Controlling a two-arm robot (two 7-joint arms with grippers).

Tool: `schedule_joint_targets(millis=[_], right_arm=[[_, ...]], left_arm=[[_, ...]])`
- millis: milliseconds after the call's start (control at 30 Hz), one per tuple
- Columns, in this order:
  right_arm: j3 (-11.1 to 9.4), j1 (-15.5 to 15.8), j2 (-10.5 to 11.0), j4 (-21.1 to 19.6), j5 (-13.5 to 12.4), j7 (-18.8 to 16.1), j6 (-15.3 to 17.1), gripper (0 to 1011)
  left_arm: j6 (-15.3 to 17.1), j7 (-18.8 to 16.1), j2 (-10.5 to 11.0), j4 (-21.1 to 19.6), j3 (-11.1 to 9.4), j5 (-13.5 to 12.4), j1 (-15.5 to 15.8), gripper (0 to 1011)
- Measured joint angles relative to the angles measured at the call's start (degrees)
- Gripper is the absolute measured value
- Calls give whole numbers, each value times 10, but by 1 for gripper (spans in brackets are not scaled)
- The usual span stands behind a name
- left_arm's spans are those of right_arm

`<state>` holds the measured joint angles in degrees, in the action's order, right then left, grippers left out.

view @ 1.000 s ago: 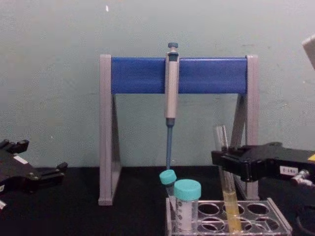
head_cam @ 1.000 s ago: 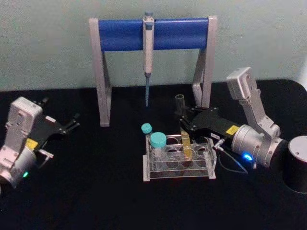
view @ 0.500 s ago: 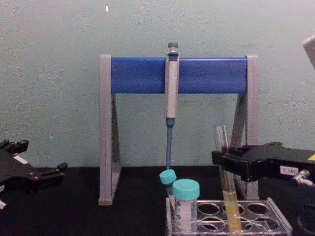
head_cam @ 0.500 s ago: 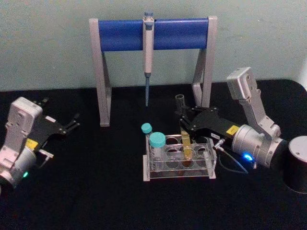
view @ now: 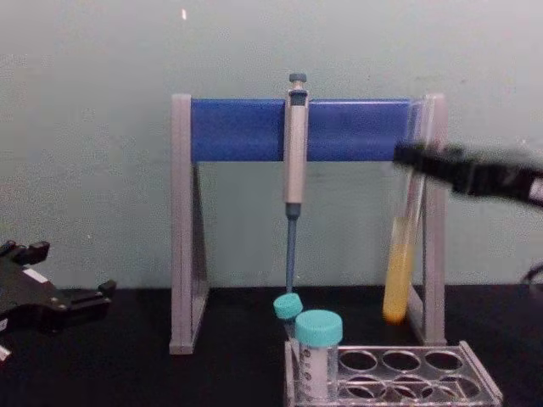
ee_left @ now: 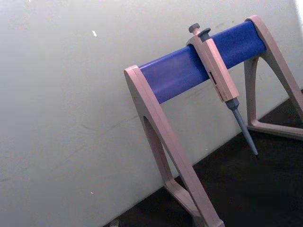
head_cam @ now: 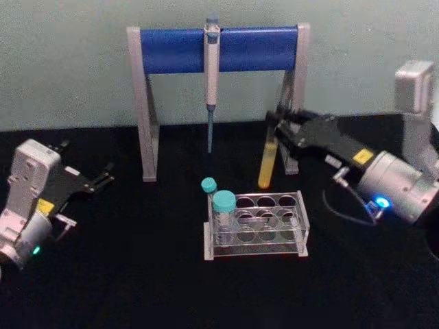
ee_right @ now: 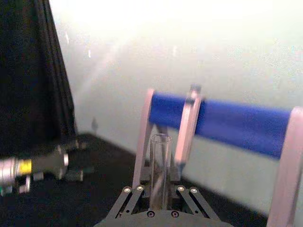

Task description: Pick up the test tube from the test tube rack, shake it, then place it back into the test tube rack.

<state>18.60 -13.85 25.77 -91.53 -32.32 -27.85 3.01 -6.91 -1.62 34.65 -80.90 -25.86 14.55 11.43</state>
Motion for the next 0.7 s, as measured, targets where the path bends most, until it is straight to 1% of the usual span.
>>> schedule_joint_targets(millis=[33, 67, 100, 133, 267, 467, 700], right_arm=[[-5, 2, 0, -4, -5, -1, -10, 229], [-10, 5, 0, -9, -10, -2, -26, 229], [-12, 6, 0, -11, -11, -2, -36, 229], [-15, 9, 0, -14, -11, -2, -55, 229], [-18, 12, 0, -15, -7, -2, -87, 229], [-16, 13, 0, -15, 9, -1, -105, 229], [-14, 14, 1, -17, 22, 1, -110, 229]], left_arm=[[0, 0, 0, 0, 0, 0, 0, 1002], [0, 0, 0, 0, 0, 0, 0, 1001], [0, 0, 0, 0, 0, 0, 0, 1001], [0, 0, 0, 0, 0, 0, 0, 1001], [0, 0, 0, 0, 0, 0, 0, 1001], [0, 0, 0, 0, 0, 0, 0, 1001], [0, 0, 0, 0, 0, 0, 0, 1001]])
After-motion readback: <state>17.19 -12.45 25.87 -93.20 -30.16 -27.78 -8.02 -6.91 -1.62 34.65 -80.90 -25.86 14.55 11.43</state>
